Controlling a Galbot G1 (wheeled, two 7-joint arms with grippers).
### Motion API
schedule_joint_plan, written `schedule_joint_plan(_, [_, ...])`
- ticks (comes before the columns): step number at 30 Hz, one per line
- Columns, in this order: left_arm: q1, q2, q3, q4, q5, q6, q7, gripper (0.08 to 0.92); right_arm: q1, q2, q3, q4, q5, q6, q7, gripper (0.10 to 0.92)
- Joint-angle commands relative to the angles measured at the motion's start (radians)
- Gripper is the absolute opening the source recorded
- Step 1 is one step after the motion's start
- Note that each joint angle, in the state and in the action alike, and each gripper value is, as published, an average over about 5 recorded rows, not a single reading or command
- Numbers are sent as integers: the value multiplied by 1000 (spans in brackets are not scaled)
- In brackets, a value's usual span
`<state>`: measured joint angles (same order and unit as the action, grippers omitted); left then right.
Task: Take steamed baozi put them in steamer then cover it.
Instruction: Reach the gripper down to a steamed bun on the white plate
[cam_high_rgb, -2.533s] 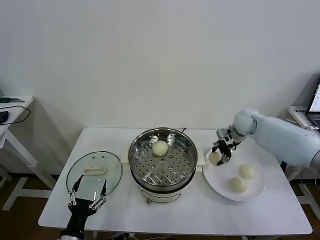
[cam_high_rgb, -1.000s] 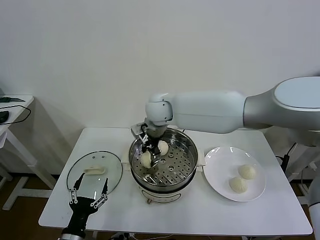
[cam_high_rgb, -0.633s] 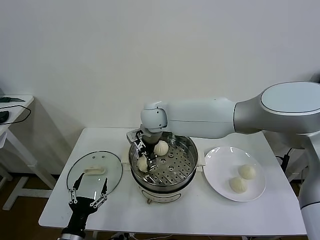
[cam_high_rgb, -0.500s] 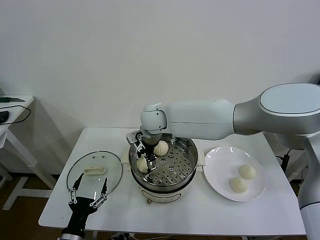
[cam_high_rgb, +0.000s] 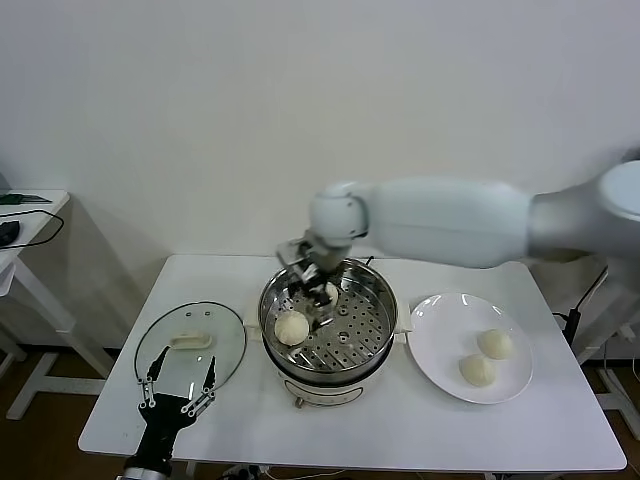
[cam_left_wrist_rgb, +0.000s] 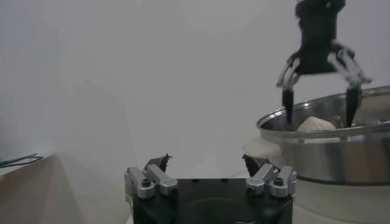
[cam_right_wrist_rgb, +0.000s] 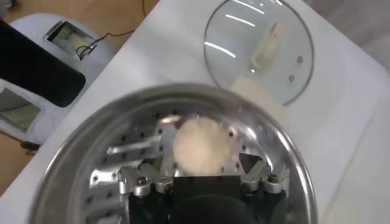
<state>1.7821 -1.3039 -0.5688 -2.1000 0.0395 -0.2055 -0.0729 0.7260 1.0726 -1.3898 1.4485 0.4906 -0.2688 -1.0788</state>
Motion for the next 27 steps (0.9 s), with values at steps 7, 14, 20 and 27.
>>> schedule_joint_plan(7, [9,8,2,-4,4,-2,2,823,-66,-598,116,-35,-278,260,-178,823])
schedule_joint_plan(14, [9,1,13,-8,15,-1,2,823,-340,-692,200,-70,-406,298,-131,823])
schedule_joint_plan(20, [15,-3,11,-3,23,-1,1,823,-579,-682,347,-98,-485,307,-103,823])
schedule_joint_plan(27, [16,-4,2,-3,24,2,1,823,-661,-598,367,-131,-503,294,-64,823])
